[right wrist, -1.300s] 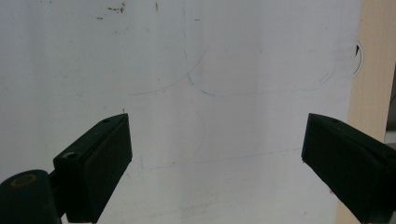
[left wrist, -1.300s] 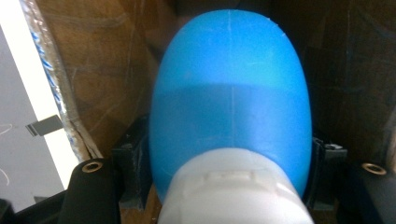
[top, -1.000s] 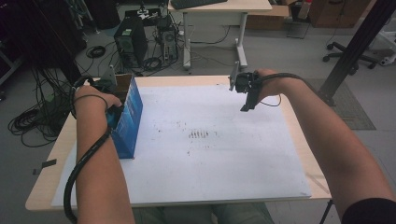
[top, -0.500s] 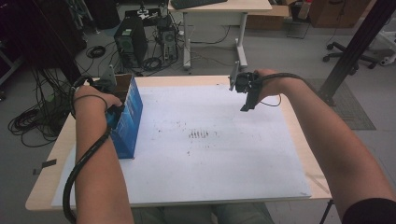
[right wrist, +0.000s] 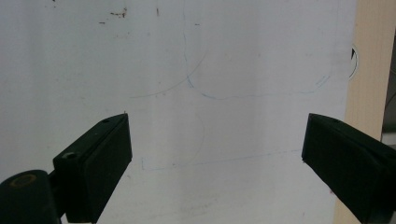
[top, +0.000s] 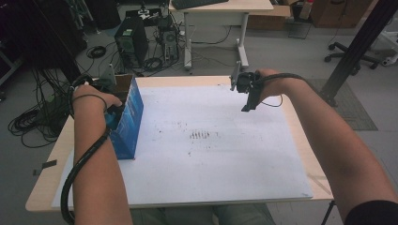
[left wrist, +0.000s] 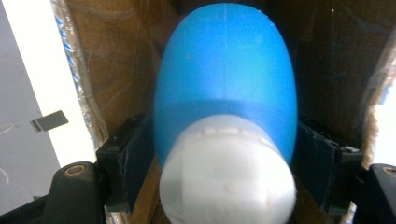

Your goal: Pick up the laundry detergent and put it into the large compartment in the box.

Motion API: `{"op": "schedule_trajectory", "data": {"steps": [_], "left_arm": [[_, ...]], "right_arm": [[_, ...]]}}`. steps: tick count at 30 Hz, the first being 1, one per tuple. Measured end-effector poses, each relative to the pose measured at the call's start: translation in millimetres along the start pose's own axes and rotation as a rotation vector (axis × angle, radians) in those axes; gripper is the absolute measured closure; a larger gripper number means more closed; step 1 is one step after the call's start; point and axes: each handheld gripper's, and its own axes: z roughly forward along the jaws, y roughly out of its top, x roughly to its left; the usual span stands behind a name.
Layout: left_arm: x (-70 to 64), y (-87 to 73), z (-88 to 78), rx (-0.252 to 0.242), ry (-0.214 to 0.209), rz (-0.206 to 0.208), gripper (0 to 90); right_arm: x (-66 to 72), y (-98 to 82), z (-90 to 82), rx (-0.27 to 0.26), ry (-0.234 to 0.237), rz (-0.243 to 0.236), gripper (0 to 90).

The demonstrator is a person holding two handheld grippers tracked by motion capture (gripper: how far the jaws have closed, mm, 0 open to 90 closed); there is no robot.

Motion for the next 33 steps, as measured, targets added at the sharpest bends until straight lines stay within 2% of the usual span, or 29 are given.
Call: {"op": "schedule_trajectory", "data": {"steps": [9,17,33], "left_arm": [[-0.6,-3.0,-11.7,-0.011,0.007,-0.006,25.1],[-0.6,-5.0,-15.3,-0.012,0.010,-0.006,24.6],[1.3,-6.3,-29.0,-0.037,0.014,-0.012,18.9]], "right_arm": [[1.1,-0.8,-3.7,-0.006,-0.006,0.000,8.4],[1.7,-0.6,-5.4,-0.011,-0.011,-0.002,8.4],[1.3,-1.8,-7.4,-0.011,-0.013,0.005,8.5]]}}
